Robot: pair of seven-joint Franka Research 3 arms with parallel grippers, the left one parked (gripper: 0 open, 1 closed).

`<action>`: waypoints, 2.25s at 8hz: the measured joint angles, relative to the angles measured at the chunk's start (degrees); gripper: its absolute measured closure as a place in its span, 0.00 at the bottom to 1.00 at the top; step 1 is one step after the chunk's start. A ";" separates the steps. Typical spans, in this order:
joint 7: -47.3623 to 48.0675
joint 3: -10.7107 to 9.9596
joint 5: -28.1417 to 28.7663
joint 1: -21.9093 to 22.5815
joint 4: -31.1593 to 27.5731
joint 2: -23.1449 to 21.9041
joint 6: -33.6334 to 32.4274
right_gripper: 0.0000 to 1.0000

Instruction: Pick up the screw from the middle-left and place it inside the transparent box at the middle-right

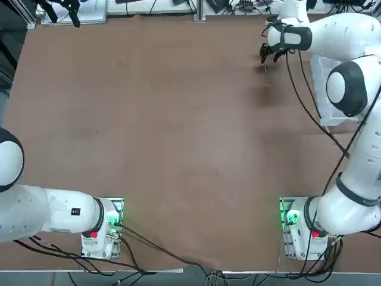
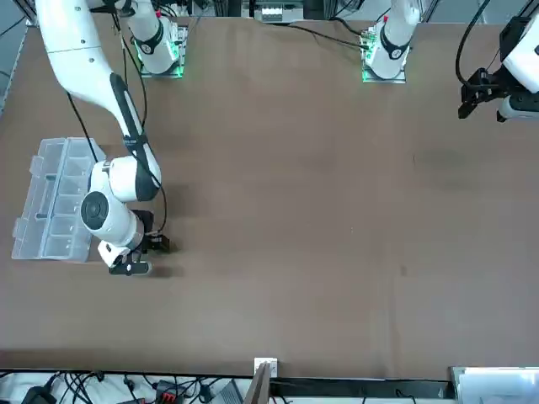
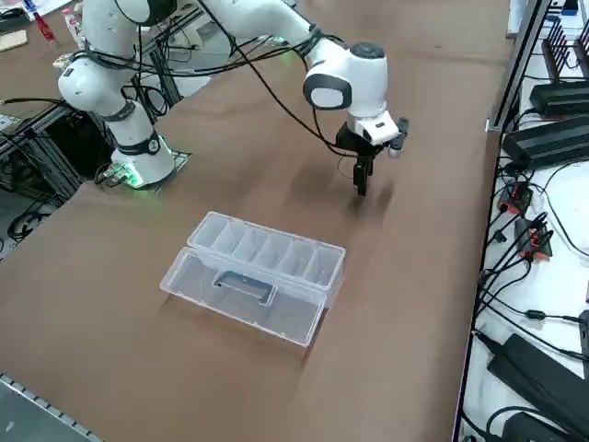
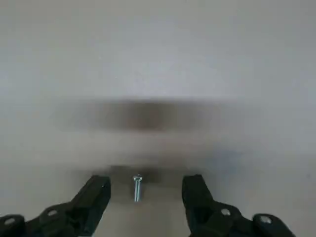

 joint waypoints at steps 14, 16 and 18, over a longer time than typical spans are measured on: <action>2.46 -0.07 0.03 0.38 -2.18 0.75 2.70 0.93; 2.52 -0.05 0.03 0.41 -2.18 0.71 2.70 0.95; 2.56 -0.05 0.04 0.42 -2.13 0.27 2.79 0.95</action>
